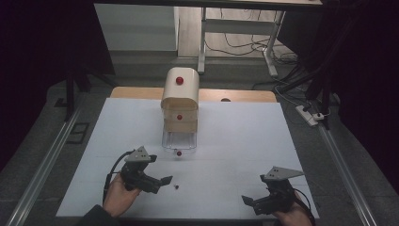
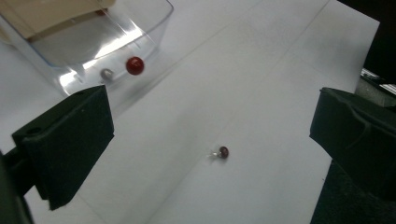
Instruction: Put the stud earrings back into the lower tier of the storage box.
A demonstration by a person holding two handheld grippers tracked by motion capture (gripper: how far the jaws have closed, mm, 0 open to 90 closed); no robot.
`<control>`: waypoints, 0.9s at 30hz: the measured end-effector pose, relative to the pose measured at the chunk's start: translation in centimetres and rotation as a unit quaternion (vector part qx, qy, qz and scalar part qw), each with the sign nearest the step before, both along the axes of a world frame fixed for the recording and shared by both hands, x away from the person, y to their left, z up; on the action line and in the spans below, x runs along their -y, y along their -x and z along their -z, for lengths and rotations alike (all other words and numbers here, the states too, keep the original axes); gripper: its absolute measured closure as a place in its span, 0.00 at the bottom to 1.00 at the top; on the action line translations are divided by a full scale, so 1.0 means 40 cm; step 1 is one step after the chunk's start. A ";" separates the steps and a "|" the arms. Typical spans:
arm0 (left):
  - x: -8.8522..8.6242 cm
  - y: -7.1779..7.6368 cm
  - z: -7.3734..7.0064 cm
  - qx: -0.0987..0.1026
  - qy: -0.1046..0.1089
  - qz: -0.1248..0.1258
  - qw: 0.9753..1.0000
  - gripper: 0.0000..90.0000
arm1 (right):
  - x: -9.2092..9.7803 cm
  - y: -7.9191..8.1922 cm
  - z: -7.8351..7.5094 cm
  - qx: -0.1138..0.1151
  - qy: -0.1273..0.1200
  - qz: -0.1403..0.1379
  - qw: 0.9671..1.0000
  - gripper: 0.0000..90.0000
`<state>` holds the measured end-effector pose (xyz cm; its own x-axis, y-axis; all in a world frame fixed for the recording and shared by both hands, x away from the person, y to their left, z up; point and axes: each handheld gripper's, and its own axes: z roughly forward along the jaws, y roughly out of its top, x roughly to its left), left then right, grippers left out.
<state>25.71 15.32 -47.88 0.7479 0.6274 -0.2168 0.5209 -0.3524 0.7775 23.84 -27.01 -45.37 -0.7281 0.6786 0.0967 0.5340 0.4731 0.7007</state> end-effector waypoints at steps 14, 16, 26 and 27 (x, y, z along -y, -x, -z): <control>0.039 0.009 0.045 -0.035 -0.047 -0.008 0.998 0.00 | -0.003 -0.001 0.000 -0.001 0.004 -0.004 1.000 0.00; 0.048 0.002 0.056 -0.038 -0.065 -0.005 0.997 0.00 | -0.003 -0.003 0.001 -0.002 0.004 -0.004 1.000 0.00; 0.113 -0.009 0.109 -0.069 -0.115 -0.013 0.991 0.06 | -0.004 -0.001 0.001 -0.001 0.009 -0.008 1.000 0.00; 0.119 -0.009 0.114 -0.074 -0.116 -0.013 0.990 0.08 | -0.004 -0.001 0.001 -0.001 0.009 -0.008 1.000 0.00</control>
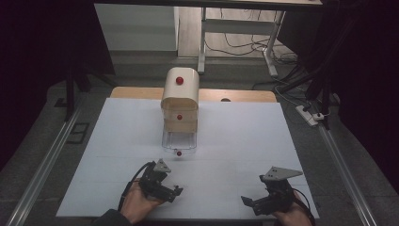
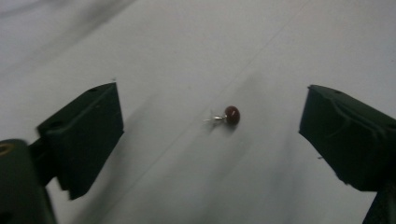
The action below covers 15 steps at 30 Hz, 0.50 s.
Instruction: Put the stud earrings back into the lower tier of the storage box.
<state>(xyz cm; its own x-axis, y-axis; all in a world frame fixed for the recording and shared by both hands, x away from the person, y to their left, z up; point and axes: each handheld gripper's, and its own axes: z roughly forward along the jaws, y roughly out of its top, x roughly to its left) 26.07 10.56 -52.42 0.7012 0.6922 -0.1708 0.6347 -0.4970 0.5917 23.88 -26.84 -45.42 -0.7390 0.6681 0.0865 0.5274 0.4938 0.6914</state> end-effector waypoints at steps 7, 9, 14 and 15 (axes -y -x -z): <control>0.026 0.008 0.011 0.022 -0.034 0.001 0.999 0.43 | -0.001 0.000 0.000 -0.001 0.001 -0.001 1.000 0.00; 0.026 0.012 0.009 0.027 -0.045 -0.002 0.999 0.52 | -0.001 0.001 0.000 0.000 0.001 -0.001 1.000 0.00; 0.018 0.015 0.006 0.021 -0.046 -0.003 0.999 0.77 | -0.001 0.001 0.000 0.000 0.002 -0.001 1.000 0.00; 0.018 0.014 0.005 0.020 -0.047 -0.003 0.999 0.77 | -0.001 0.001 0.000 0.000 0.004 -0.001 1.000 0.00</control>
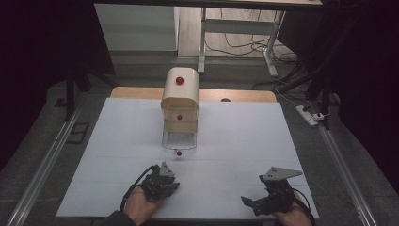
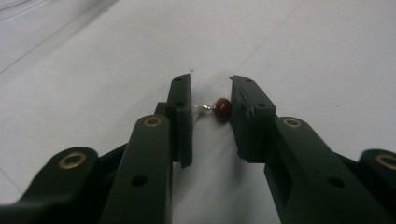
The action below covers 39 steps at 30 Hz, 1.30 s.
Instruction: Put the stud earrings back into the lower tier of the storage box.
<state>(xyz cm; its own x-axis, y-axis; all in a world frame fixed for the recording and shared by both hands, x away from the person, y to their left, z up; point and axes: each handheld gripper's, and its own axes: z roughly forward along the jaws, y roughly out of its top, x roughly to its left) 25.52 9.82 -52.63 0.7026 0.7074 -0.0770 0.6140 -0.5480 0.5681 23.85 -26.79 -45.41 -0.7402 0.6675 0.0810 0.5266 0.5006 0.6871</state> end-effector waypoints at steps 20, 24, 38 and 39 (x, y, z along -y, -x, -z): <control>-0.040 -0.037 -0.059 0.012 0.042 0.031 0.999 0.77 | 0.000 0.002 0.000 0.005 -0.001 -0.005 1.000 0.00; -0.058 -0.043 -0.088 0.031 0.047 0.033 0.998 0.77 | -0.001 0.003 0.000 0.004 0.000 -0.007 1.000 0.00; -0.109 -0.084 -0.145 0.063 0.081 0.038 0.994 0.77 | -0.001 0.002 0.001 0.004 0.001 -0.009 1.000 0.00; -0.114 -0.088 -0.148 0.065 0.085 0.035 0.994 0.77 | -0.001 0.002 0.001 0.004 0.000 -0.008 1.000 0.00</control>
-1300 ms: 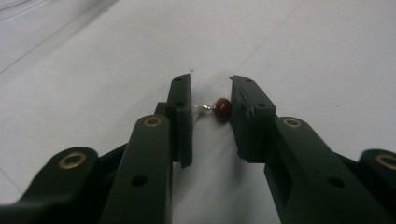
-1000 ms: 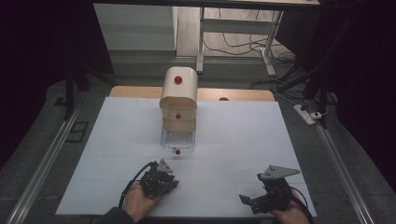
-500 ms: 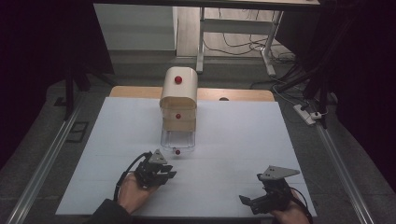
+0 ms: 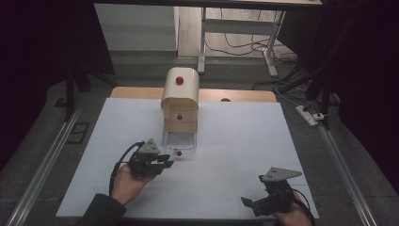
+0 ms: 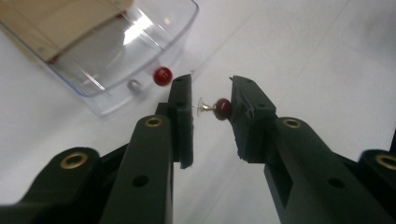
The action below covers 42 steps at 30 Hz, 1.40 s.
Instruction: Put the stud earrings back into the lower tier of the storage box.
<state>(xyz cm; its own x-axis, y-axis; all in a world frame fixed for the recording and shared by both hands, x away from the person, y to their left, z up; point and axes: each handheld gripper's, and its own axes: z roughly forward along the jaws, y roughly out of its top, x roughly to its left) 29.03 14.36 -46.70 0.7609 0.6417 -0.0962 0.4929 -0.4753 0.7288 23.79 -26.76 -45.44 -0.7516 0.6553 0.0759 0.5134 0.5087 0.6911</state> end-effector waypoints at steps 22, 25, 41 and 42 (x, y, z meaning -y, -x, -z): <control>-0.010 -0.165 0.017 -0.001 0.019 -0.037 0.999 0.77 | -0.001 -0.002 0.001 -0.005 0.002 0.002 1.000 0.00; -0.003 -0.186 0.032 -0.002 0.007 -0.040 0.999 0.77 | -0.001 -0.002 0.001 -0.006 0.002 0.002 1.000 0.00; -0.002 -0.206 0.047 -0.013 0.014 -0.046 0.999 0.66 | -0.002 0.000 0.001 -0.004 0.005 -0.002 1.000 0.00; -0.001 -0.206 0.047 -0.013 0.016 -0.044 0.999 0.65 | -0.002 0.001 0.001 -0.005 0.005 -0.002 1.000 0.00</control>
